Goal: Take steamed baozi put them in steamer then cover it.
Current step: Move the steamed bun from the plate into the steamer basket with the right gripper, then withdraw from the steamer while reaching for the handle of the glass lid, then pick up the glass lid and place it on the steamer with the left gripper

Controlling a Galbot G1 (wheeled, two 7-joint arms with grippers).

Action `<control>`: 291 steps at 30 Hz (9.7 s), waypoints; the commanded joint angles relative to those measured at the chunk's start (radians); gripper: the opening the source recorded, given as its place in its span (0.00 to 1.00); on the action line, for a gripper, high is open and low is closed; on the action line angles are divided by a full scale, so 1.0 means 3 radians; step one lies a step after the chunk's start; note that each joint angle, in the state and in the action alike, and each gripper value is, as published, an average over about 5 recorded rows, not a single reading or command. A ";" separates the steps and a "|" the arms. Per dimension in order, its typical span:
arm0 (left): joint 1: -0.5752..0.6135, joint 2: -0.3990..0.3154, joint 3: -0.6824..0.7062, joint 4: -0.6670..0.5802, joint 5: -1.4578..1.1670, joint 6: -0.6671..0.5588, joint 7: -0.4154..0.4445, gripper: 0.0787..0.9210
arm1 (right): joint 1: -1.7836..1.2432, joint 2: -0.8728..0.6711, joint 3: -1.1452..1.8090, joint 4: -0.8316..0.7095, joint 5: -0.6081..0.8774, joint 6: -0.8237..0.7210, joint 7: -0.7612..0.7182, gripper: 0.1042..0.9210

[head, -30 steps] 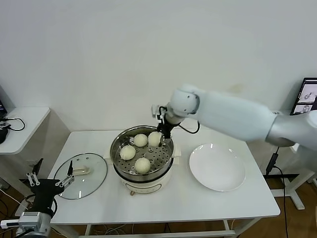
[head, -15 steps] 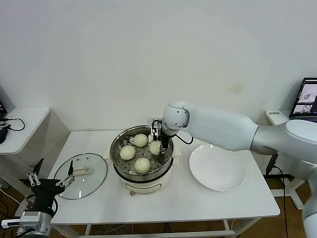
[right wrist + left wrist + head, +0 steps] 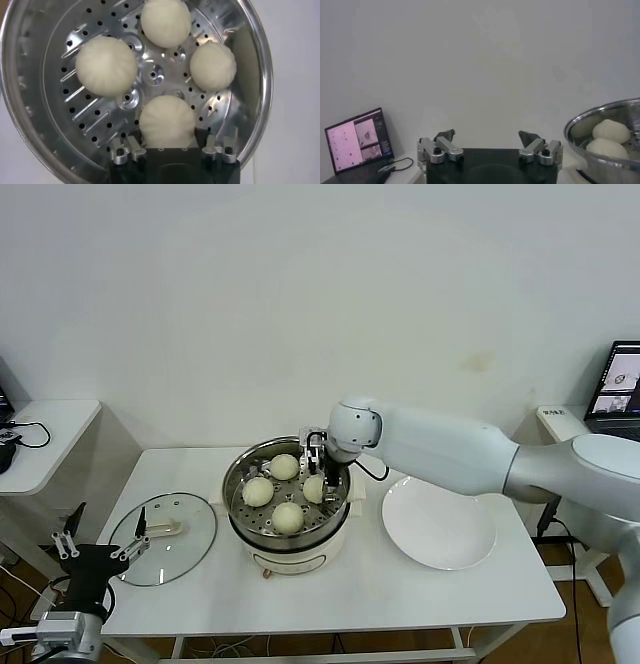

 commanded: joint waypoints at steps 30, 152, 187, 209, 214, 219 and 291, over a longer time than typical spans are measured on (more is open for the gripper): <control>-0.0043 0.0013 0.0067 0.0162 0.0094 -0.0047 -0.0008 0.88 | -0.3247 -0.0892 0.3442 0.1334 -0.0288 0.2440 0.2984 0.88; -0.2298 0.0905 0.1388 0.3762 0.3779 -0.0758 -0.0070 0.49 | -0.7002 0.0826 0.6550 0.2535 -0.1083 0.3252 0.2644 0.88; -0.1524 0.1566 0.0864 0.1076 0.2923 0.0089 0.0668 0.09 | -0.6988 0.0684 0.6341 0.2558 -0.1179 0.3270 0.2615 0.88; -0.2727 0.0463 0.2451 0.1306 0.3917 0.0880 0.1247 0.09 | -0.6868 0.0971 0.6099 0.2380 -0.1774 0.3314 0.2629 0.88; -0.2866 0.0262 0.2534 0.1414 0.4072 0.0974 0.1359 0.09 | -0.6836 0.0993 0.6065 0.2301 -0.1816 0.3322 0.2638 0.88; -0.2888 0.0044 0.2559 0.1482 0.4344 0.0988 0.1451 0.09 | -0.6824 0.1002 0.6044 0.2238 -0.1849 0.3335 0.2645 0.88; -0.2077 0.0037 0.2415 0.0856 0.4545 0.0849 0.1458 0.70 | -0.6875 0.0998 0.5952 0.2181 -0.1943 0.3403 0.2646 0.88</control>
